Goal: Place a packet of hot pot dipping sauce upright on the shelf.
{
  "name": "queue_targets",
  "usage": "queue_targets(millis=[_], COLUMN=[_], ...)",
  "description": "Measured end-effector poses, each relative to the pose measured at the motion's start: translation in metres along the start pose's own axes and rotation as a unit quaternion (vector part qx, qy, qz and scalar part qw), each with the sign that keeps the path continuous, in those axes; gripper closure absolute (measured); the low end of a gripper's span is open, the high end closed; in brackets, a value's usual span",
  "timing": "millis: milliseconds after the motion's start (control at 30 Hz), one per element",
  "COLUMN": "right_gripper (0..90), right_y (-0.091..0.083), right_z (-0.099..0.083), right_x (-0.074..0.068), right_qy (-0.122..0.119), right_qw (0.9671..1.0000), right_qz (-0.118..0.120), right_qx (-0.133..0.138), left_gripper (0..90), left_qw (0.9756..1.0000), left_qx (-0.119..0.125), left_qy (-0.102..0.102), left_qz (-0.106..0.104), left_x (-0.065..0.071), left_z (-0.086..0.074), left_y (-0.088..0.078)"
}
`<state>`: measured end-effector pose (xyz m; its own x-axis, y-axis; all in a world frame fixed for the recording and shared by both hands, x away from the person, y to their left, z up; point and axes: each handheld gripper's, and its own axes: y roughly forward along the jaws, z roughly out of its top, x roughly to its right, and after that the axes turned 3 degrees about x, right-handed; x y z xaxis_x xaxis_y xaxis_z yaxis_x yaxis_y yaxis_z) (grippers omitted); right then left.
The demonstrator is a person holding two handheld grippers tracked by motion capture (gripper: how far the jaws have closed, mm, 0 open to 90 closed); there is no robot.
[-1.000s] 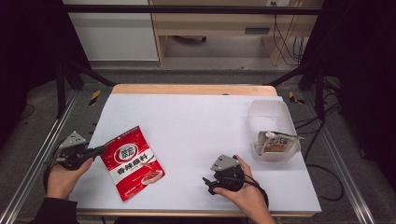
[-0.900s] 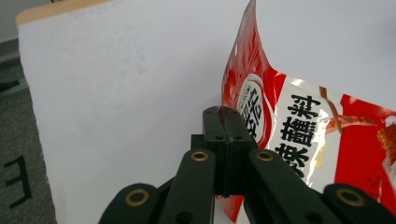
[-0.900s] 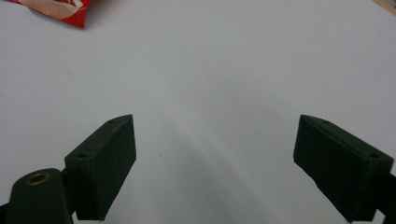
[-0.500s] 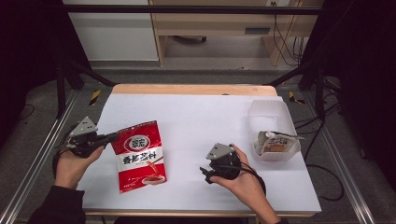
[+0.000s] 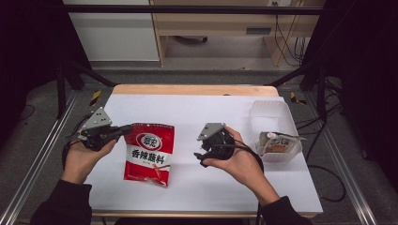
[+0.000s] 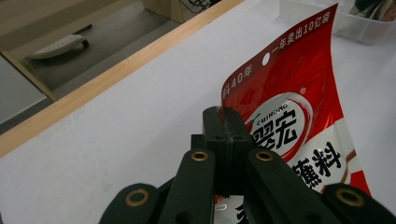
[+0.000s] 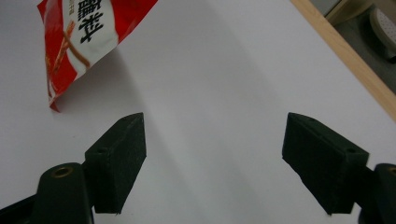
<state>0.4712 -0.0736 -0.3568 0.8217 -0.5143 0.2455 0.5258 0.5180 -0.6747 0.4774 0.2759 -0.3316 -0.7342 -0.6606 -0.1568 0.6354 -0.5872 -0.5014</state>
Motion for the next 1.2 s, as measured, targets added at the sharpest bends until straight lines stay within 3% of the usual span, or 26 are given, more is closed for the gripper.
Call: queue_targets(millis=[300, 467, 700, 800, 967, 1200], right_gripper=[21.8, 24.7, 33.1, 32.7, 31.3, 42.8], right_y=[-0.012, -0.008, -0.01, -0.01, -0.006, 0.016], right_z=[0.033, 0.041, 0.047, 0.051, 0.059, 0.068], right_x=[0.007, 0.001, 0.0, 0.0, -0.003, -0.009], right_qy=[-0.014, -0.015, -0.022, -0.033, -0.028, -0.035], right_qw=[0.9995, 0.9986, 0.998, 0.9973, 0.9959, 0.9936], right_qz=[0.029, 0.05, 0.058, 0.065, 0.085, 0.105], right_qx=[0.004, 0.006, 0.013, 0.011, 0.007, -0.023], left_gripper=[90.0, 90.0, 90.0, 90.0, 90.0, 90.0], left_qw=[0.9995, 0.9991, 0.9987, 0.9985, 0.9983, 0.9977], left_qx=[0.002, 0.003, 0.004, 0.004, 0.005, 0.006], left_qy=[0.026, 0.037, 0.041, 0.044, 0.046, 0.054], left_qz=[-0.016, -0.023, -0.03, -0.032, -0.035, -0.039], left_x=[0.015, 0.024, 0.029, 0.031, 0.035, 0.037], left_z=[0.018, 0.024, 0.029, 0.03, 0.031, 0.033], left_y=[0.002, 0.004, 0.006, 0.006, 0.006, 0.004])
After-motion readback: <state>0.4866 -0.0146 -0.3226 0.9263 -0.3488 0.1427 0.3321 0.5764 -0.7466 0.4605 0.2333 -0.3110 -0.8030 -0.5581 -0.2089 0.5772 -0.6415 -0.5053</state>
